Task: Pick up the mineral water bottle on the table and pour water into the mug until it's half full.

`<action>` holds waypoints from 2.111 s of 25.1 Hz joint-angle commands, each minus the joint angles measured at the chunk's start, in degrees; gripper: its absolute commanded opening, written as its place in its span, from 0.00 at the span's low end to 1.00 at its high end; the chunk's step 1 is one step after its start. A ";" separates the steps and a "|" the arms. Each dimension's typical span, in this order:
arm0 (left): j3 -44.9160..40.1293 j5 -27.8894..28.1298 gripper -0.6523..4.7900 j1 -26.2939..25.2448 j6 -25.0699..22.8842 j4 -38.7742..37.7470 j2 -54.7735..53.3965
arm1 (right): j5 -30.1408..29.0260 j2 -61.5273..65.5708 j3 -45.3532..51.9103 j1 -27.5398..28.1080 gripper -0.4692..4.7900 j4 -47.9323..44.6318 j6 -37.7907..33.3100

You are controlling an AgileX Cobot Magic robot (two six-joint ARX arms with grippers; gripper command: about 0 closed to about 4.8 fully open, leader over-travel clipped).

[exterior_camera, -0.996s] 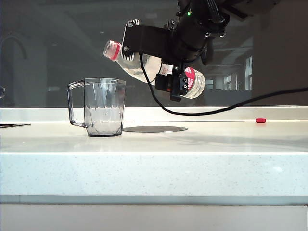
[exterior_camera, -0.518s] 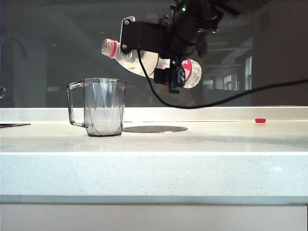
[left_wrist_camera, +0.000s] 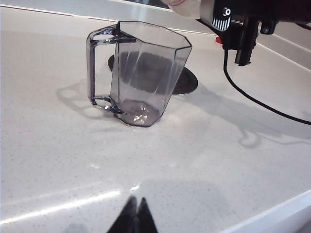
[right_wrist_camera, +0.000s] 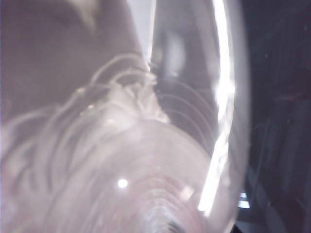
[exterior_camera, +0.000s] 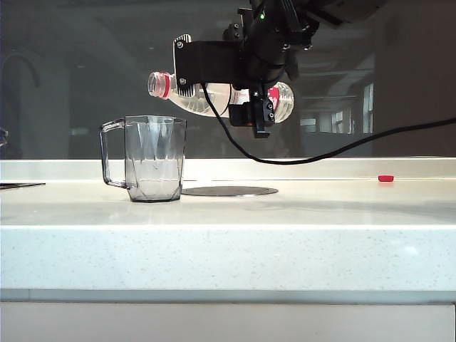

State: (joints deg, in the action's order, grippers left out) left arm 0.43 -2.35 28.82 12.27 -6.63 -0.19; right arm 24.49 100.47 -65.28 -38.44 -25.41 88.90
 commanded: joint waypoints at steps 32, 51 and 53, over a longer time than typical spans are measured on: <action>0.15 -0.22 0.11 0.00 -0.22 0.46 -0.02 | 3.10 -0.63 -0.63 0.94 0.76 -3.13 4.46; 0.15 -0.22 0.11 0.00 -0.22 0.44 -0.04 | 5.31 -0.63 -0.59 0.94 0.76 -3.08 3.61; 0.15 -0.22 0.11 0.00 -0.22 0.44 -0.04 | 5.31 -0.63 -0.57 0.92 0.76 -3.06 2.51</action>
State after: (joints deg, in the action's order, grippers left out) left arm 0.43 -2.35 28.82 12.27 -6.63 -0.19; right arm 29.54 100.44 -65.28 -37.47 -26.02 92.58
